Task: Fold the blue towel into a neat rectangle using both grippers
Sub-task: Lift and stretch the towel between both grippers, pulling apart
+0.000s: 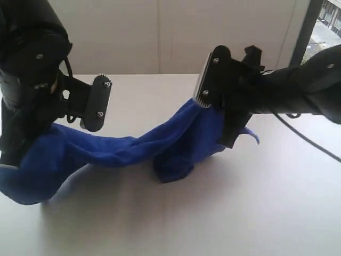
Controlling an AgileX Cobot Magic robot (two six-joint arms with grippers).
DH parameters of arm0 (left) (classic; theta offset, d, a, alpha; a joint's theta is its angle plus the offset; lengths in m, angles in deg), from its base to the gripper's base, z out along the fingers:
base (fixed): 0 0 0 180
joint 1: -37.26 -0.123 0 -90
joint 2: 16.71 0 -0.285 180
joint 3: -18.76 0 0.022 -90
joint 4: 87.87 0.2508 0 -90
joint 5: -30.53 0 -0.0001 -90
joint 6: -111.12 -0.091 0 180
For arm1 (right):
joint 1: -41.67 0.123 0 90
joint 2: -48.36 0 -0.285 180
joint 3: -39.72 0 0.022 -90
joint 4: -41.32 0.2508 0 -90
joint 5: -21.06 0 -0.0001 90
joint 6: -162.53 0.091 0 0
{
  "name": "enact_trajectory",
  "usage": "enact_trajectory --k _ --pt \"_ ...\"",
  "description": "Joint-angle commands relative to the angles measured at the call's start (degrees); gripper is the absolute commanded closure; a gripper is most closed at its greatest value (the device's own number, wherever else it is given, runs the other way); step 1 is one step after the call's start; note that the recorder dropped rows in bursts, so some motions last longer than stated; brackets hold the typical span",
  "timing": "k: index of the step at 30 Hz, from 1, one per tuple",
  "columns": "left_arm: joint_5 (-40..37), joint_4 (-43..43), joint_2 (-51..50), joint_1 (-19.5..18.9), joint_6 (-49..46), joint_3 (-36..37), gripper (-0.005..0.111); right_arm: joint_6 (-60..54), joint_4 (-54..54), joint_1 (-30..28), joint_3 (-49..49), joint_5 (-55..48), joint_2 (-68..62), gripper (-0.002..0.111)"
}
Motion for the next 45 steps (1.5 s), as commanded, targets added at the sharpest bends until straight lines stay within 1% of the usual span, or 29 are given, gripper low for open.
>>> enact_trajectory --k 1,3,4,6,8,13,18,20,23,26,30,32,35,38,42,45 --pt "-4.73 3.01 3.29 -0.05 2.25 0.28 0.107 15.7 -16.09 -1.99 0.57 -7.36 5.19 0.108" --pt "-5.56 4.18 4.77 -0.05 2.67 0.28 0.107 31.42 -31.79 -1.99 0.32 -11.78 7.45 0.108" --pt "-5.56 5.34 5.48 -0.05 2.67 0.28 0.107 37.67 -37.45 -1.99 -0.29 -14.81 8.16 0.108" --pt "-5.56 6.93 6.32 -0.05 2.67 0.28 0.107 42.42 -42.82 -1.99 -1.2 -18.28 8.88 0.108" --pt "-5.56 8.39 7.39 -0.05 2.89 0.28 0.107 46.5 -45.94 -1.99 -2.11 -22.81 10.12 0.108" --pt "-5.56 7.86 10.3 -0.05 3.27 0.28 0.107 46.62 -46.71 -1.99 -2.22 -26.66 14.91 0.108" --pt "-5.56 6.15 12.72 -0.05 3.27 0.28 0.107 46.72 -46.8 -1.99 -2.22 -27.99 19.38 0.108" --pt "-5.56 4.49 13.67 -0.05 3.27 0.28 0.107 46.72 -46.8 -1.99 -2.22 -28.85 20.97 0.108" --pt "-5.56 -0.79 15.02 -0.05 2.26 0.28 0.107 46.72 -46.8 -1.99 -2.22 -30.38 22.7 0.108" --pt "-5.56 -5.19 15.68 -0.05 -0.49 0.28 0.107 46.72 -46.8 -1.99 -2.22 -29.87 23.0 0.108" --pt "-5.56 -4.89 15.29 -0.05 -2.68 0.28 0.107 46.72 -48.61 -1.99 -2.22 -28.19 20.84 0.108" --pt "-5.56 -4.35 14.72 -1.23 -3.59 0.4 0.107 46.86 -50.01 -1.99 -2.22 -27.91 18.99 0.108" --pt "-5.56 -4.47 13.78 -4.21 -3.33 0.4 0.107 49.01 -51.72 -1.99 -2.22 -27.21 16.45 0.108" --pt "-5.56 -6.58 13.24 -6.72 -3.33 0.76 0.107 51.71 -53.15 -1.99 -2.22 -28.31 15.62 0.108" --pt "-5.56 -9.06 13.51 -7.45 -3.56 1.02 0.107 52.43 -54.42 -1.99 -2.45 -30.71 17.03 0.108" --pt "-5.56 -13.59 14.0 -7.45 -3.8 1.02 0.107 52.86 -54.22 -1.99 -3.74 -34.04 19.48 0.108"
